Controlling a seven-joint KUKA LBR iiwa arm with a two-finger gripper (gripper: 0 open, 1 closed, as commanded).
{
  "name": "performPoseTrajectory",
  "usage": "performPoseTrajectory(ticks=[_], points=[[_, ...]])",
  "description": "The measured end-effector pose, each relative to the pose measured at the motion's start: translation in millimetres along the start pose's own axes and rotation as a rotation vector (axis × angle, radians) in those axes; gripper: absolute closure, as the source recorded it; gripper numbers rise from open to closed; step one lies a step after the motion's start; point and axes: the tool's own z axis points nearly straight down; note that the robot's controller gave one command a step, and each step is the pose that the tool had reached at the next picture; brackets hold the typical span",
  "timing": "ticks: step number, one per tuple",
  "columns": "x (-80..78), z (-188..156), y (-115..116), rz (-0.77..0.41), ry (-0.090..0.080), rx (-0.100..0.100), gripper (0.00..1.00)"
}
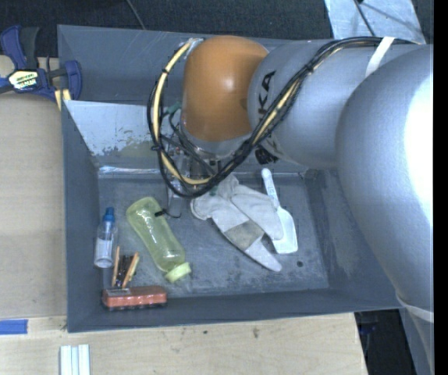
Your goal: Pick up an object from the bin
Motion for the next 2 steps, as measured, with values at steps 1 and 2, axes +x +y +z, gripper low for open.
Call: performPoseTrajectory(ticks=[1, 2], points=[[-6.5, -12, -24, -0.164, 0.002, 0.001, 0.0], [-7.5, -7, -35, -0.281, 0.002, 0.001, 0.0]])
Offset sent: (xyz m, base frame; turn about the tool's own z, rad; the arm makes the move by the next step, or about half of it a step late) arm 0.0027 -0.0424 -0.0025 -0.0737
